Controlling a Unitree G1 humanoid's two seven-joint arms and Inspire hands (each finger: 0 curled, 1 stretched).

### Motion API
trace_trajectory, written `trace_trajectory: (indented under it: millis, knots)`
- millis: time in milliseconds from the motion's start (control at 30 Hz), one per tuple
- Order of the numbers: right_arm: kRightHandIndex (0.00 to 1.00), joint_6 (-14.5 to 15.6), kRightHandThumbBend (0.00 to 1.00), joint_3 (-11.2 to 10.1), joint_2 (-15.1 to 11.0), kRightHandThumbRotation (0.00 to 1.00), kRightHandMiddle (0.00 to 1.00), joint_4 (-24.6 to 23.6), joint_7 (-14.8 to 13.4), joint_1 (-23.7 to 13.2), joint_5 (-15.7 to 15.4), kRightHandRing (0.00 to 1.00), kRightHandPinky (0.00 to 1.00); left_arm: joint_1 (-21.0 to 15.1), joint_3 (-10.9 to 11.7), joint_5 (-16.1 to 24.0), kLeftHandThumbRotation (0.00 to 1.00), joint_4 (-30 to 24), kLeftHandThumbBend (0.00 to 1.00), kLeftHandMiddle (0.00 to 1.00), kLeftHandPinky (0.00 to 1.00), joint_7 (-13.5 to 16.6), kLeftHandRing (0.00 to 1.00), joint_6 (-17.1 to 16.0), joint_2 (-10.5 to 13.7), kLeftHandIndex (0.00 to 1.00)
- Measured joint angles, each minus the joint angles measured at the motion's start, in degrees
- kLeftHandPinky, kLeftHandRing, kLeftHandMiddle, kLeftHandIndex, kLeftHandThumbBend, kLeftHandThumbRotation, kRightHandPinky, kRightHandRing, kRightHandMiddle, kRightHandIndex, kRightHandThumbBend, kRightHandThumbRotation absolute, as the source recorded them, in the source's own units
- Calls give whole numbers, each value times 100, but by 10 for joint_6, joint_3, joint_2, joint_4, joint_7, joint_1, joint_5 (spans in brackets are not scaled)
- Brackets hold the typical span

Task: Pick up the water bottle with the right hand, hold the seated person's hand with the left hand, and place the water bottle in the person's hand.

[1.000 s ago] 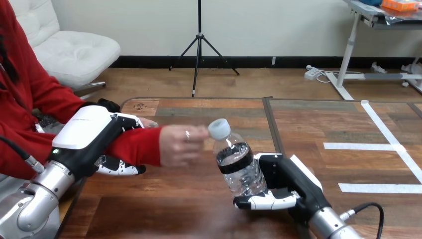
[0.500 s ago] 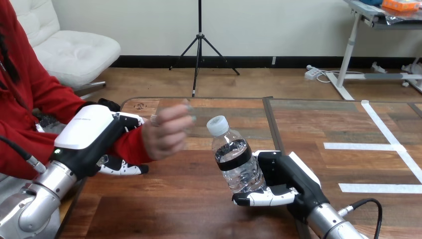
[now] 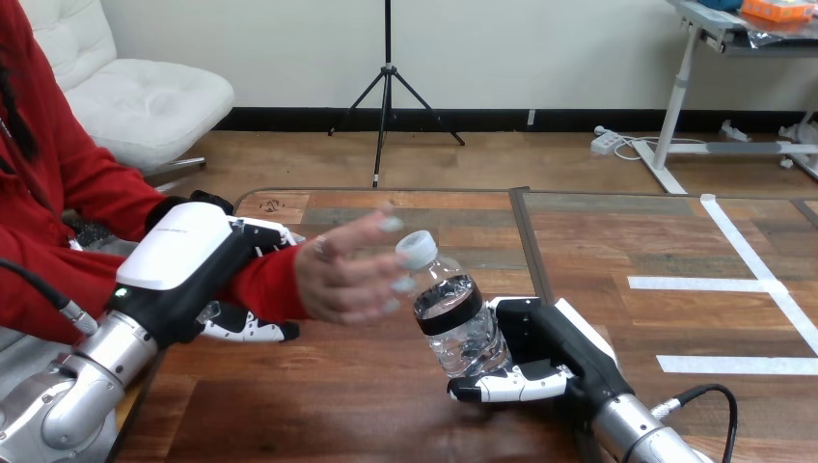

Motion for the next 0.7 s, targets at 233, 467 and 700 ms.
trace_trajectory:
  millis: [233,467,700]
  knots:
    - [39,0,93,1,0,0,31,19,-4,-15,-7,20,15,6,6,-3,3,-14,71,47,35,-7,40,-1,-2,49]
    - [39,0,93,8,-1,0,31,32,-19,-30,-28,20,16,11,11,-13,2,-24,71,48,34,-19,40,-4,-4,49]
    - [39,0,94,17,0,0,31,39,-27,-40,-42,20,16,18,16,-19,1,-30,72,47,34,-32,40,-5,-4,49]
